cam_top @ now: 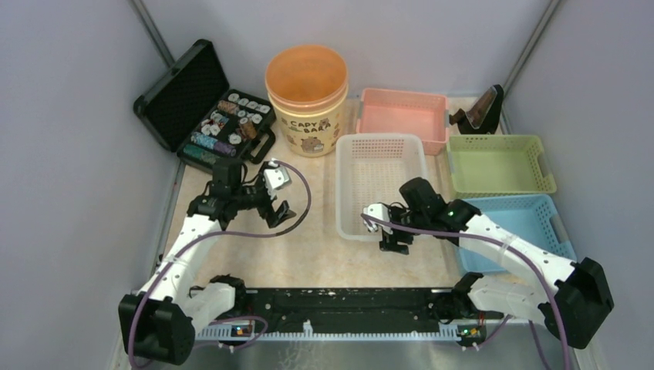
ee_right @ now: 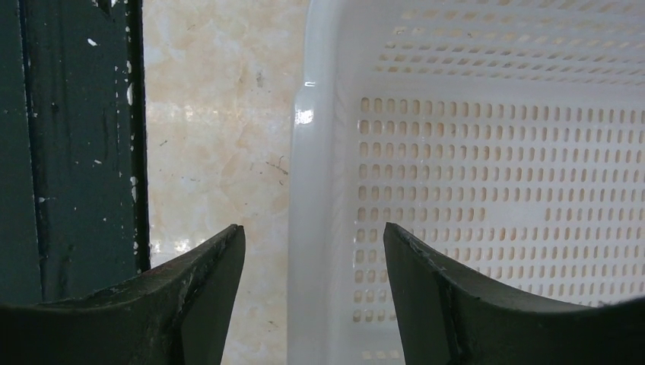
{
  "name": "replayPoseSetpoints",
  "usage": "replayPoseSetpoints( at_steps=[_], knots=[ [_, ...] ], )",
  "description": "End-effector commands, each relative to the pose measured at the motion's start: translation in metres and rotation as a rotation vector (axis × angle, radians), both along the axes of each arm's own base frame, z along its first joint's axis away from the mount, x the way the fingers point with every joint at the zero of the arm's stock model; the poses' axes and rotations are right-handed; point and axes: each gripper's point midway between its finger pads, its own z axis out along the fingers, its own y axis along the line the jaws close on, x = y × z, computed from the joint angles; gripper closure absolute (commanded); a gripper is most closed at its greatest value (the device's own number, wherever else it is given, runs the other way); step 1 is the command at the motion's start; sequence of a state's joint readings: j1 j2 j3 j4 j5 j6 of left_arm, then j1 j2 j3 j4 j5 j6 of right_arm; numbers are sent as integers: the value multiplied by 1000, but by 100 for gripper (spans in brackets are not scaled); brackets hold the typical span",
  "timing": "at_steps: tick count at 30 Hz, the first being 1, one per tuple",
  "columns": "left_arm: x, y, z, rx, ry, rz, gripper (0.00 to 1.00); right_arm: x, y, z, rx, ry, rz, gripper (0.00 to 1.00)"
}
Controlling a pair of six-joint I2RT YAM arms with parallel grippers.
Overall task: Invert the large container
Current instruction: Turn the container upside down at the center of the board.
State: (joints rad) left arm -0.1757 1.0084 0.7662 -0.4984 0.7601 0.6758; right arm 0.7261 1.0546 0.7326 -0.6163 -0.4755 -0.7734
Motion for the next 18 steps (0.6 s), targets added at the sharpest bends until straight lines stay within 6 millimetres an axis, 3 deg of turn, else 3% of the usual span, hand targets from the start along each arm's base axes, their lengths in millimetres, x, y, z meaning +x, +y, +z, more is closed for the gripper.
replayPoseSetpoints(
  at_steps=[1, 11, 18],
  knots=[
    [3, 1, 3, -28, -22, -2, 1, 1, 6, 2, 8, -30, 9, 33],
    [6, 8, 1, -55, 0, 17, 1, 9, 6, -16, -111, -53, -22, 44],
    [7, 12, 0, -72, 18, 25, 1, 7, 12, -6, -143, -68, -4, 56]
  ],
)
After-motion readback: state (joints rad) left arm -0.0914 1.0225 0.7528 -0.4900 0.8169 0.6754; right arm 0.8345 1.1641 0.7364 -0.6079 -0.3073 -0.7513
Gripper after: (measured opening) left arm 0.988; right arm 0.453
